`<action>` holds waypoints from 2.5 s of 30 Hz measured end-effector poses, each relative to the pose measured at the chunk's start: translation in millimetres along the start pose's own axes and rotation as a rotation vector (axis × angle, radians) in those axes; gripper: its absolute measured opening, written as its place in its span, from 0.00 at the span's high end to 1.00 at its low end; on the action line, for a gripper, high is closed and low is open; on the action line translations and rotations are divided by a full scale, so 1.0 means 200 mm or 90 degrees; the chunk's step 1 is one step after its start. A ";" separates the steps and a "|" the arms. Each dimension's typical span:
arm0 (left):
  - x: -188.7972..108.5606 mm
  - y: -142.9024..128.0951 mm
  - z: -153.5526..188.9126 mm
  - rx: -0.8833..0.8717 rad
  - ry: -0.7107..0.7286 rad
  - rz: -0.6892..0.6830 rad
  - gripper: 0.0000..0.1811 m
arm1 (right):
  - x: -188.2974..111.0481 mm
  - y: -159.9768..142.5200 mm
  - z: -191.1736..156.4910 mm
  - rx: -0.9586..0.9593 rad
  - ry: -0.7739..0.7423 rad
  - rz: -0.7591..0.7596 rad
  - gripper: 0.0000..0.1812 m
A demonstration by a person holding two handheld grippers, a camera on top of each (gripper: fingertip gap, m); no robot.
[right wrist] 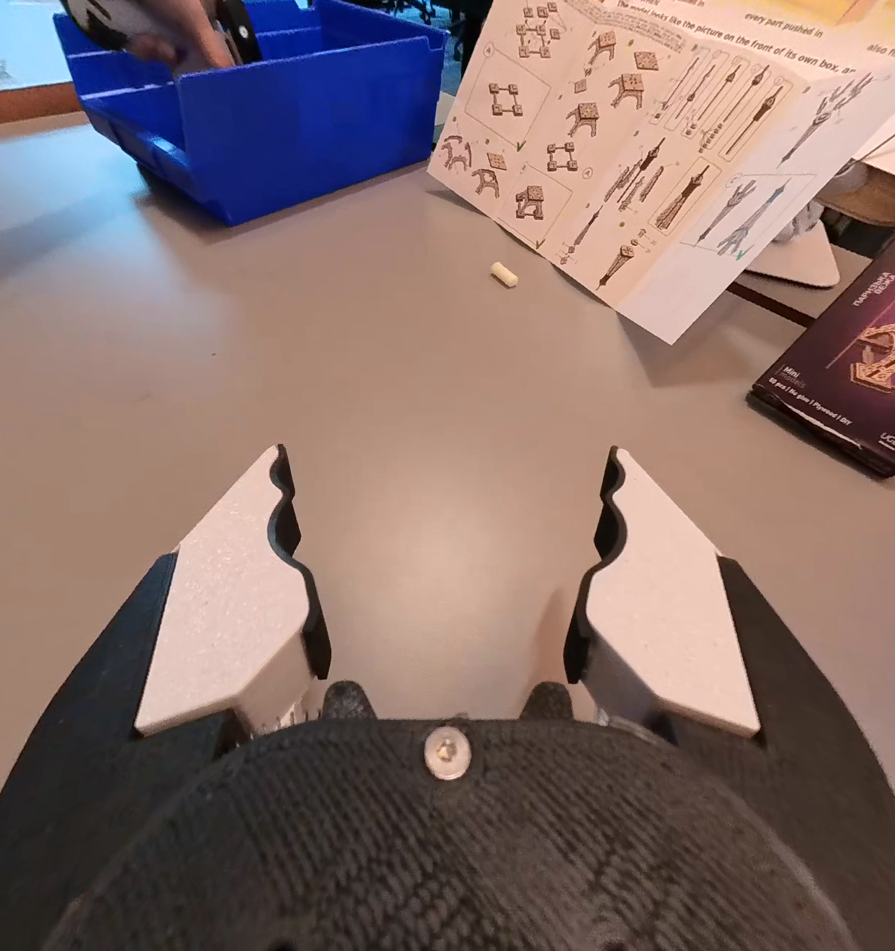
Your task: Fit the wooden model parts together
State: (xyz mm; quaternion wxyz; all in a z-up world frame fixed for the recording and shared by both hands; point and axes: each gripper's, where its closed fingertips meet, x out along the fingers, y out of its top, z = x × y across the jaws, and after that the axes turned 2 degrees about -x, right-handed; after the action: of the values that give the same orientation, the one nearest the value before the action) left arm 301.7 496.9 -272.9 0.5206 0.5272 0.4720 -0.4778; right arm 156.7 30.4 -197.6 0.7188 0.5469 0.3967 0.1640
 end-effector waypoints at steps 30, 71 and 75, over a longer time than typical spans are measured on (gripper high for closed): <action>-0.07 -0.16 0.04 -0.015 -0.006 -0.033 0.46 | 0.01 0.03 -0.02 -0.012 0.052 0.001 0.36; -0.87 -0.17 0.29 -0.027 -0.232 0.179 0.48 | 0.07 0.04 -0.10 -0.006 0.097 -0.002 0.36; -1.11 -0.29 0.55 0.031 -0.313 0.250 0.48 | 0.05 0.06 -0.12 -0.020 0.105 0.004 0.35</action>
State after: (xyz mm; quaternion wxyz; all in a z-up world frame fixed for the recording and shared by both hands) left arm 220.1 388.3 -57.4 0.6886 0.4896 0.2096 -0.4921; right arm 147.2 56.3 -192.8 0.6918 0.5215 0.4500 0.2166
